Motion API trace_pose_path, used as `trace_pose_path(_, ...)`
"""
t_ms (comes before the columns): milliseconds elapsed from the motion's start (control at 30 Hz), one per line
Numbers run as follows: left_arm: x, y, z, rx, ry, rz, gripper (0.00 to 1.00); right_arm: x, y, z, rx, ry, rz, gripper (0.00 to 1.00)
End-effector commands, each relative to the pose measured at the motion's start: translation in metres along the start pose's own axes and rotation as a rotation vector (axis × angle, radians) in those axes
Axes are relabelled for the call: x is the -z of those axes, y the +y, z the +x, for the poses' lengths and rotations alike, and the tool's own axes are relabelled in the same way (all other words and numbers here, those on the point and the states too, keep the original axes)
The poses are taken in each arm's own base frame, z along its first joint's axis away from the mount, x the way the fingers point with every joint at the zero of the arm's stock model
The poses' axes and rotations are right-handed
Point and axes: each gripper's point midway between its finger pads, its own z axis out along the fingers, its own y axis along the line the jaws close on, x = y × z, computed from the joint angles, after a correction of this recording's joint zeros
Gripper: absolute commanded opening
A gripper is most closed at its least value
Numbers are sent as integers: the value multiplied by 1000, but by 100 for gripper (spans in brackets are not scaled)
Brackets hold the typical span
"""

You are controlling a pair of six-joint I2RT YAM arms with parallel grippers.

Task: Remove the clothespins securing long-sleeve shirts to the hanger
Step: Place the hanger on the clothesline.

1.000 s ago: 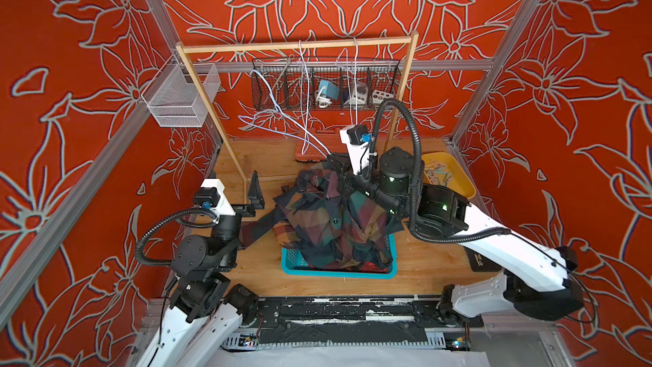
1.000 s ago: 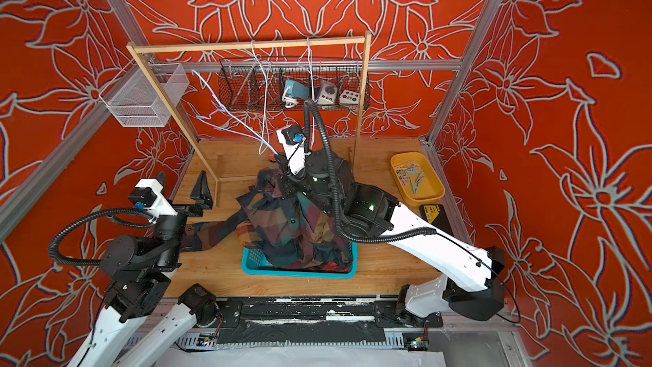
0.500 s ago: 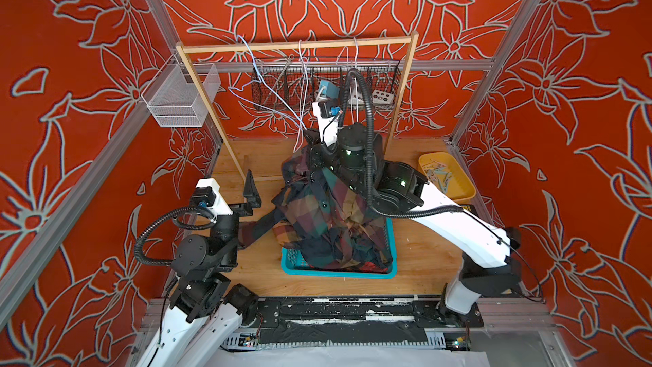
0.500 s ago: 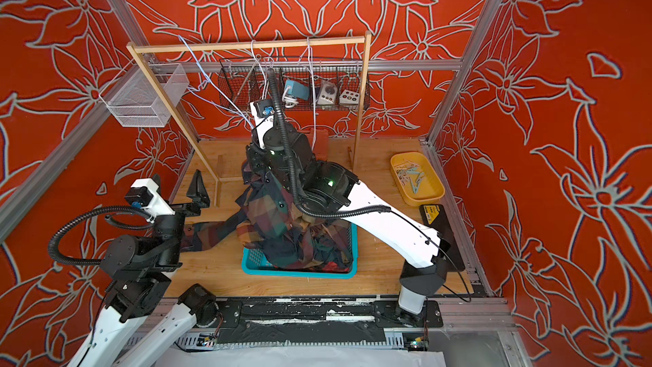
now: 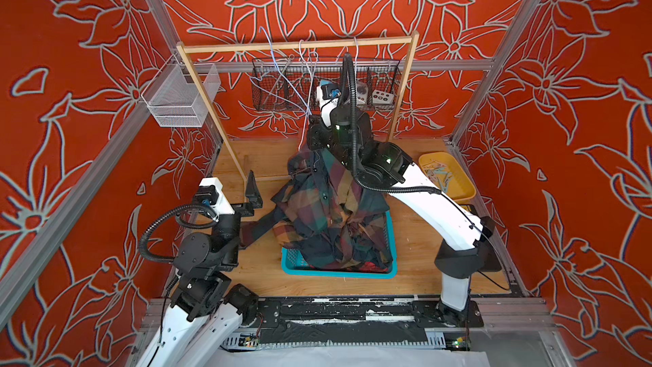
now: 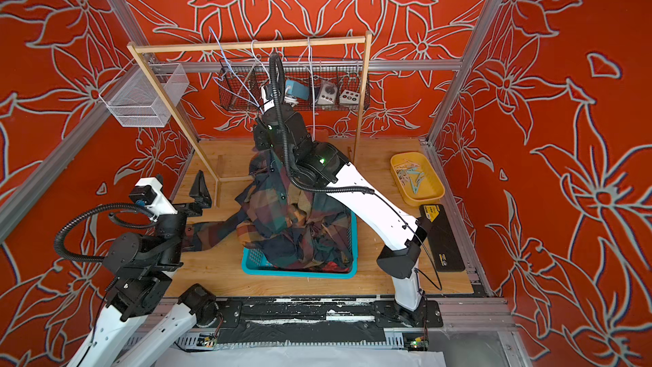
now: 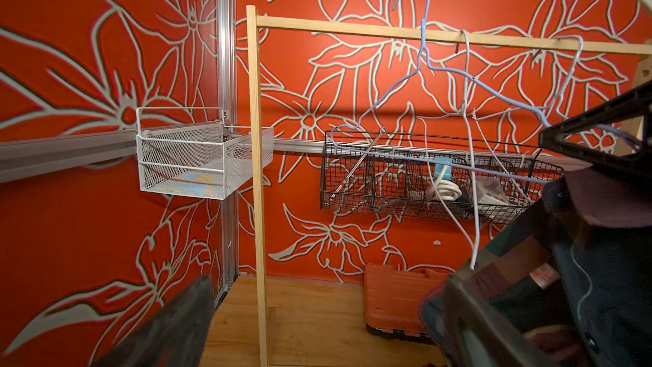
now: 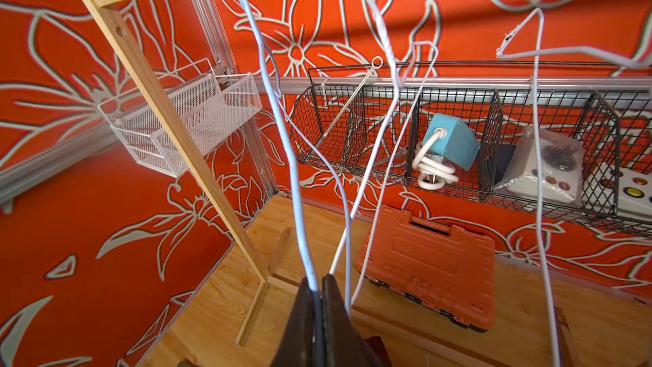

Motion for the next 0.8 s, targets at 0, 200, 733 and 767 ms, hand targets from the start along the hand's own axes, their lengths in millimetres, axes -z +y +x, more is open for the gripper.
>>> trace_pose_path(0, -1, -2, 0, 14, -4, 10, 97, 0, 1, -13, -42, -27, -11, 0)
trace_pose_path(200, -3, -5, 6, 2, 16, 15, 97, -17, -1, 2, -56, 20, -13, 0)
trace_pose_path(733, -5, -7, 17, -10, 47, 21, 97, -13, 0, 36, -71, 88, -79, 0)
trace_pose_path(767, -5, -8, 19, -12, 53, 22, 97, -9, 0, 35, -70, 85, -89, 7)
